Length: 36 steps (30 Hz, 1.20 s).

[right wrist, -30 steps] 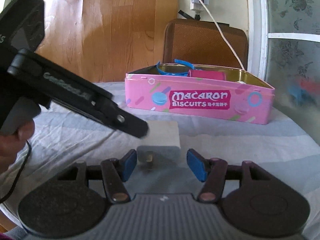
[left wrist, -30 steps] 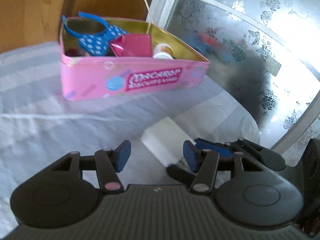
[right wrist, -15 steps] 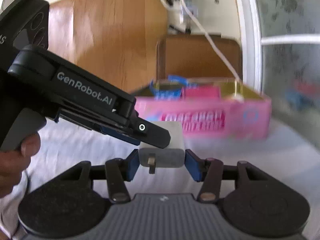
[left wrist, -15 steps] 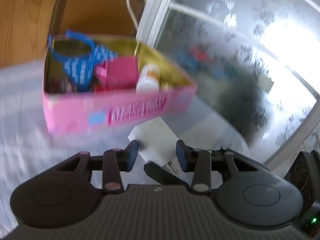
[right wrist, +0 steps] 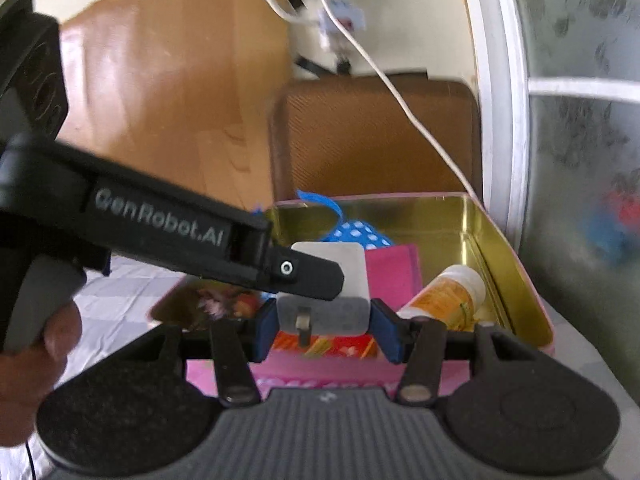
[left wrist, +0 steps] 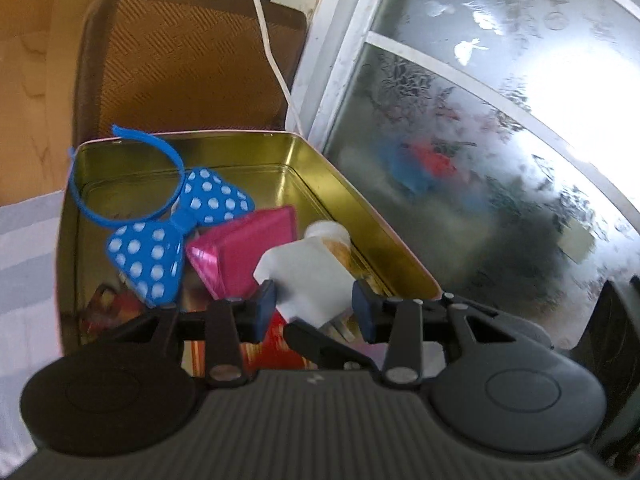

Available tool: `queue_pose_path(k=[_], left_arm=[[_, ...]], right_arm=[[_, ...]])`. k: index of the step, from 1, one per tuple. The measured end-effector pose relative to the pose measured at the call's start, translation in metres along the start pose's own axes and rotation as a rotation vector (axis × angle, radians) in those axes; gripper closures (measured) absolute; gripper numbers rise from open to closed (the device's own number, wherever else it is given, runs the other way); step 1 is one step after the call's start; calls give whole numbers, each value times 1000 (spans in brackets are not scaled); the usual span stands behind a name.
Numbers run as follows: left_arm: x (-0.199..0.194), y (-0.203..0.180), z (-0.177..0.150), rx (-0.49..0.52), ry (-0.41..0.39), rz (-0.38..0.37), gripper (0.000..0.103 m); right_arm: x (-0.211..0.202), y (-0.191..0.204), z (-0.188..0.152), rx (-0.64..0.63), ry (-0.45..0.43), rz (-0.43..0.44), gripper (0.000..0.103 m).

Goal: Organize rigid objects
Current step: 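Carry the white charger into the pink tin and open the right gripper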

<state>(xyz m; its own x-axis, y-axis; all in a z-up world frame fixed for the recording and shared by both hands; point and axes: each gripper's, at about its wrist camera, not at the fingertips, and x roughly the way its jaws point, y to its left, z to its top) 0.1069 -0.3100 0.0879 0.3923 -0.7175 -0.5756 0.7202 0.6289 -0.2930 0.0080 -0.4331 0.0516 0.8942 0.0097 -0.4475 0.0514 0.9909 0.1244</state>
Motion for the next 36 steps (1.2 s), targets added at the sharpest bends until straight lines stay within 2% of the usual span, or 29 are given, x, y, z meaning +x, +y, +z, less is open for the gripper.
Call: queue_pose_path(k=[6,8,10,13,18,24,31,35,36], left_arm=[[48,16,19,-32,41,54,57],[59,21,23,-48,30,87,51],[65,22,29,-65,13,125,42],[59,15,31,-31,-37,169,41],[29,-2,22,59,-97,238,41],[-12,-22,-3,139,-158,315,41],[-63,-33,-37,165,-212,392,41],[-90,-39,-60,167,-240,422,34],[-97,-38,-66,161,-245,425,30]], right_arm=[[55,-26,23,0,120,-15,54],[74,-33,30,8,161,-27,54],[90,-37,38,19,183,-60,54],[95,-35,46,4,163,-108,53],[67,-30,38,-13,92,-98,53],[29,-22,25,26,33,-68,53],[-32,-4,0,80,-31,-37,53],[-66,8,-17,89,-70,-38,53],[-76,11,-22,96,-78,-42,53]])
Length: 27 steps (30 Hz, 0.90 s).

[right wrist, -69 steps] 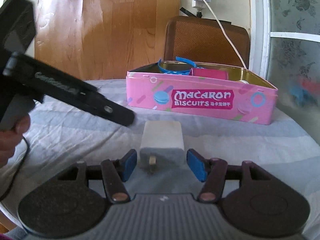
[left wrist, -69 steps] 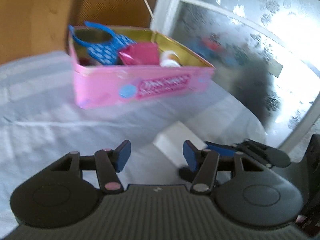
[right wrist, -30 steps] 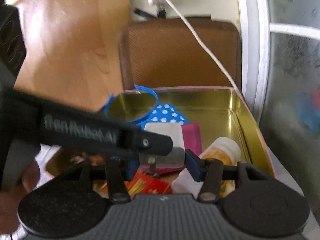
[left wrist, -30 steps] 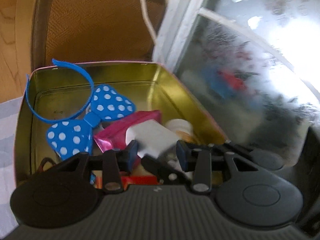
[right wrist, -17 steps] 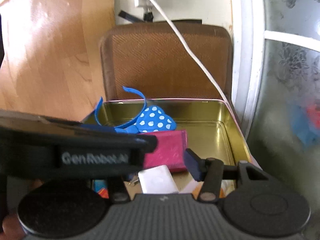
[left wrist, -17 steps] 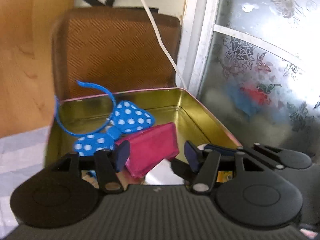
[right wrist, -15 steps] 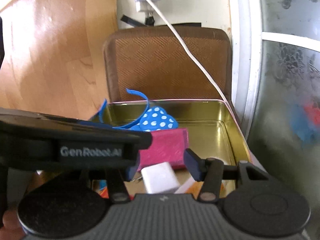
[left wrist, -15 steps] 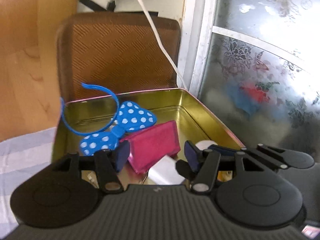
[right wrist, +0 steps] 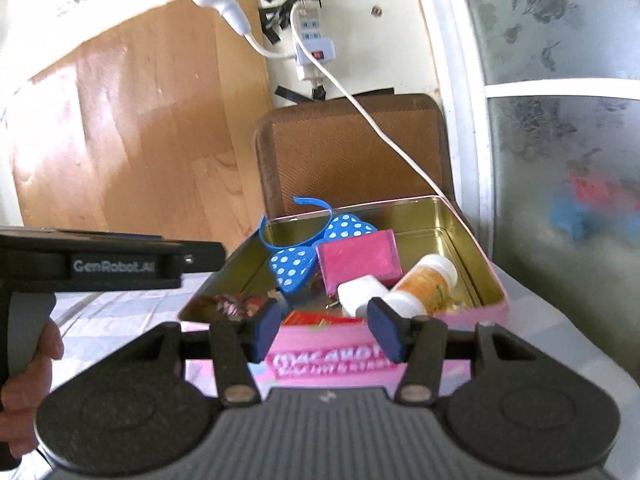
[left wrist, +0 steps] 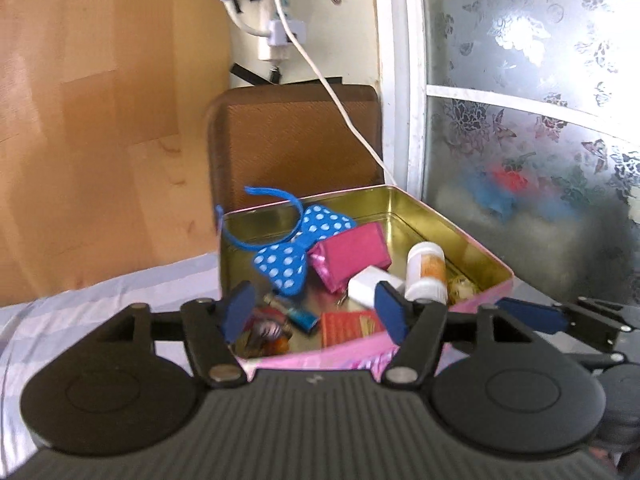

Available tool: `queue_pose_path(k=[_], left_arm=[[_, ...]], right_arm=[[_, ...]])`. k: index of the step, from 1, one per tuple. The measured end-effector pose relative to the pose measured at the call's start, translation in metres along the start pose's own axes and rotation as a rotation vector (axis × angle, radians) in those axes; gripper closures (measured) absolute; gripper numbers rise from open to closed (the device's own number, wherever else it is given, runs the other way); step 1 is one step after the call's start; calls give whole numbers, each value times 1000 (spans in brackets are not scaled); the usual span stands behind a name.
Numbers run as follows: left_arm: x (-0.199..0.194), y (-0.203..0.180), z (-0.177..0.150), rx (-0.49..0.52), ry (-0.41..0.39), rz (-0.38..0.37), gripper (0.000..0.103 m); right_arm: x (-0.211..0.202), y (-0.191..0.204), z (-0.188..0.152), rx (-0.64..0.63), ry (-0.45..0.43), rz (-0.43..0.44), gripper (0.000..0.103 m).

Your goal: Organize rigid objects

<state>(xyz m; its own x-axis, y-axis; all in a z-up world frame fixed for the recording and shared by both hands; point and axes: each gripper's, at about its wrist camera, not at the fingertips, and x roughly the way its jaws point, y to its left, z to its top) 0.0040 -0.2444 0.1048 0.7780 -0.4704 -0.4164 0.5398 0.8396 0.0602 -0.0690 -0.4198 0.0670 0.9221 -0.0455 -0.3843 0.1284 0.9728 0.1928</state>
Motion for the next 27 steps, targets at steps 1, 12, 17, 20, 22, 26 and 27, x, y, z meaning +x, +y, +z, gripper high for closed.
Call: queue_pose_path(k=[1,12,17,20,22,26,27], left_arm=[[-8,3,-4,-9,-7,6,28],[-67,16,-42,-35,-38,76,17],[-82,14,-56,-37,-38,79,16],[-90,15,-62,-43,-42,90,10],[-97,16,-67,-52,-50,103,3],[-109,18,-78,-63,-44,138,0],[-110,18,-81,-61,-34,147,0]], right_arm=[[-8,1,-4,12,-6,-1,53],[-71,18,-34,99,-35,-14,51],[-87,37,-42,87,-43,-1,47],[-98,48,-49,65,-55,-7,34],[-107,56,-53,40,-85,-33,6],[-124,68,-62,-6,-133,-78,0],[-127,70,-64,-16,-135,-87,0]])
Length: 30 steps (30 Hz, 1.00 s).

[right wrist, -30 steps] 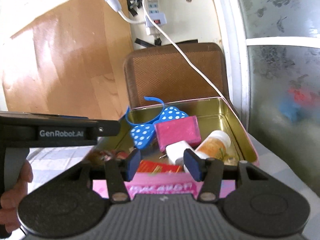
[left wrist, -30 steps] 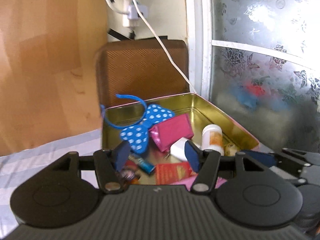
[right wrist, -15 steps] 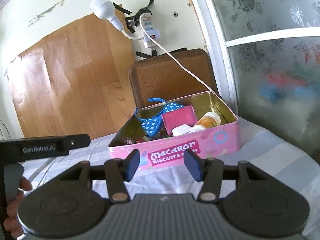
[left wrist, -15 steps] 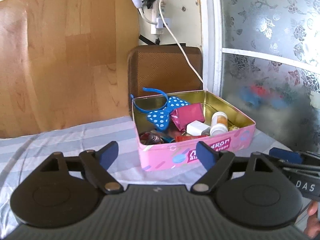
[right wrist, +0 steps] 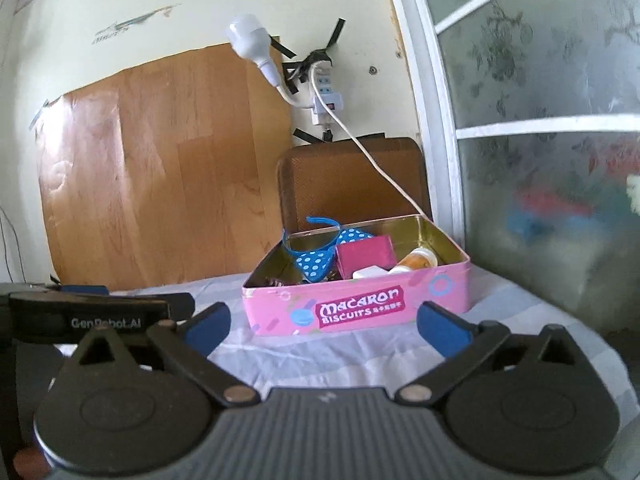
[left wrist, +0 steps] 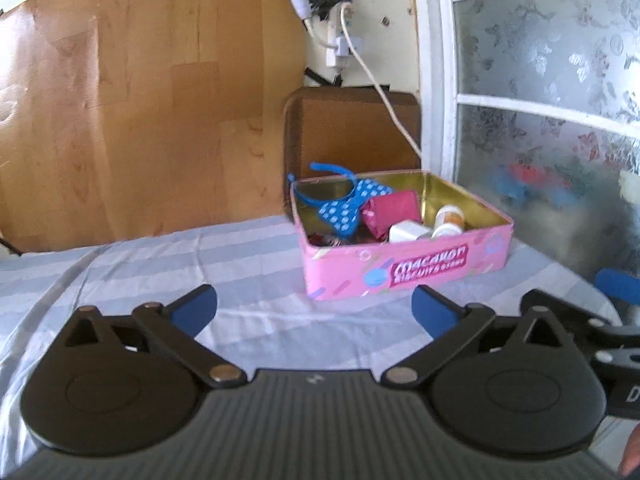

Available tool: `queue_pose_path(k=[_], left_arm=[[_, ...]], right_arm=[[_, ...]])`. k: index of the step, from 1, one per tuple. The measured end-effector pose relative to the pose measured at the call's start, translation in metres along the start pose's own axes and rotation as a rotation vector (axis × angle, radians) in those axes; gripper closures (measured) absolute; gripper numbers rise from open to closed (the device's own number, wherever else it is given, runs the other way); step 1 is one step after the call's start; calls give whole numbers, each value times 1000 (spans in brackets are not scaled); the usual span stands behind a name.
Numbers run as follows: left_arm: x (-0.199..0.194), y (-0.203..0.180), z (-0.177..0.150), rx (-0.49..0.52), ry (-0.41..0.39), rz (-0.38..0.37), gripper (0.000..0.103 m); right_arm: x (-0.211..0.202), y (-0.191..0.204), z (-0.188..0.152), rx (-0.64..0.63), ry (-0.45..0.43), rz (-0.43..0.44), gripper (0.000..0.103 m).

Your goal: Organize rigid objects

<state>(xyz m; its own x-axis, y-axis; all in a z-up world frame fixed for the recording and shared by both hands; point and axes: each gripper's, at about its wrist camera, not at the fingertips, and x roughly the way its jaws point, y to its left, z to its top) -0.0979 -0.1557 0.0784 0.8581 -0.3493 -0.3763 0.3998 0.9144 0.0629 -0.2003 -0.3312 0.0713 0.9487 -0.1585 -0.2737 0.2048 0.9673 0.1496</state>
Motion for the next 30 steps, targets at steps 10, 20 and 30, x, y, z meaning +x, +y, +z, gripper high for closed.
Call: queue_pose_path(k=[10,20,30], left_arm=[[-18,-6,-19,16,15,95,0],[-33,-13,-24,49,17,151,0],[-29,-20,-26,51,39,160,0]], right_arm=[[-17,7,-25,28,54,3,0],[-35,18,-32,28,8,-6,0],[-41,-1,-30,119,-54,-46,0]])
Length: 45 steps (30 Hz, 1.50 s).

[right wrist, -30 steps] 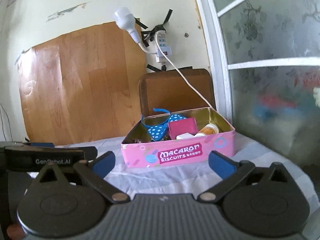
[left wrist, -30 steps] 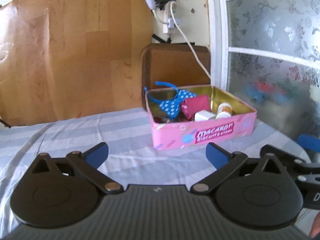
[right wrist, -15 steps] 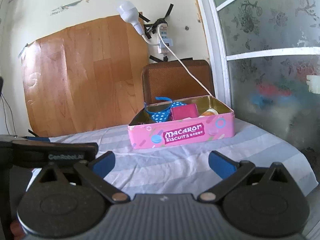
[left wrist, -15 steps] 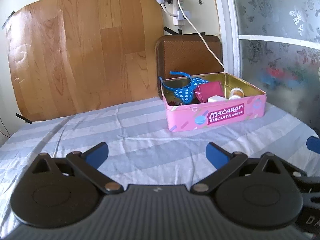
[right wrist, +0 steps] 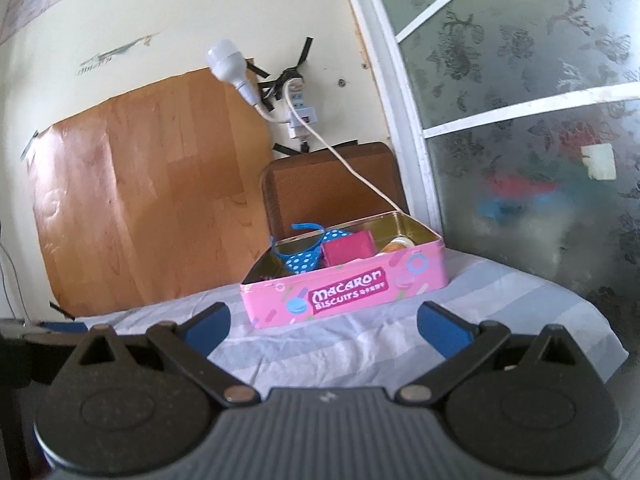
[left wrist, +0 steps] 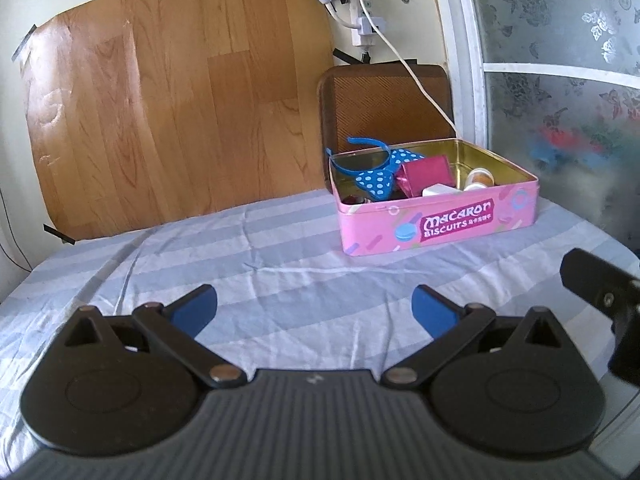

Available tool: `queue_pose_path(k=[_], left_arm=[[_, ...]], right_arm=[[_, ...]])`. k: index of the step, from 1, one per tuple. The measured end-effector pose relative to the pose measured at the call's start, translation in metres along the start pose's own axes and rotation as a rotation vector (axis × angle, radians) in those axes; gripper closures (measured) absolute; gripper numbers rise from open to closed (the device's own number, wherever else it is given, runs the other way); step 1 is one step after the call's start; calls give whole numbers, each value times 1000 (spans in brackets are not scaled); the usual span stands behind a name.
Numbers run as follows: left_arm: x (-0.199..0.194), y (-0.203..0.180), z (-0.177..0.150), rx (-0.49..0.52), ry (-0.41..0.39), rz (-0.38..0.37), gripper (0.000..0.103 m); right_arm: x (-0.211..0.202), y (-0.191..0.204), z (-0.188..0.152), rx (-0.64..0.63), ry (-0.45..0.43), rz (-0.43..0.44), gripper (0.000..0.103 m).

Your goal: Organize rigid objects

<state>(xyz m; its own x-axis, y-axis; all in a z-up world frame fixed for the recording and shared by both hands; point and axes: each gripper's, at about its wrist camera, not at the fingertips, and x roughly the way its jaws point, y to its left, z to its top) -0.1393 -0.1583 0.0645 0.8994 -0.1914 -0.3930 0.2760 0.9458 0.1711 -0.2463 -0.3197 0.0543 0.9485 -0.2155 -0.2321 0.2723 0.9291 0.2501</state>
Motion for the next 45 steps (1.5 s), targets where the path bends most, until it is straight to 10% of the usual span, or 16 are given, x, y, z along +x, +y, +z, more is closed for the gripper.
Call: queue_pose_path(k=[45], left_arm=[[-2,-12,-7,81,23,-2,0]], right_arm=[[3,-7,-2,31,-6,-9,0]])
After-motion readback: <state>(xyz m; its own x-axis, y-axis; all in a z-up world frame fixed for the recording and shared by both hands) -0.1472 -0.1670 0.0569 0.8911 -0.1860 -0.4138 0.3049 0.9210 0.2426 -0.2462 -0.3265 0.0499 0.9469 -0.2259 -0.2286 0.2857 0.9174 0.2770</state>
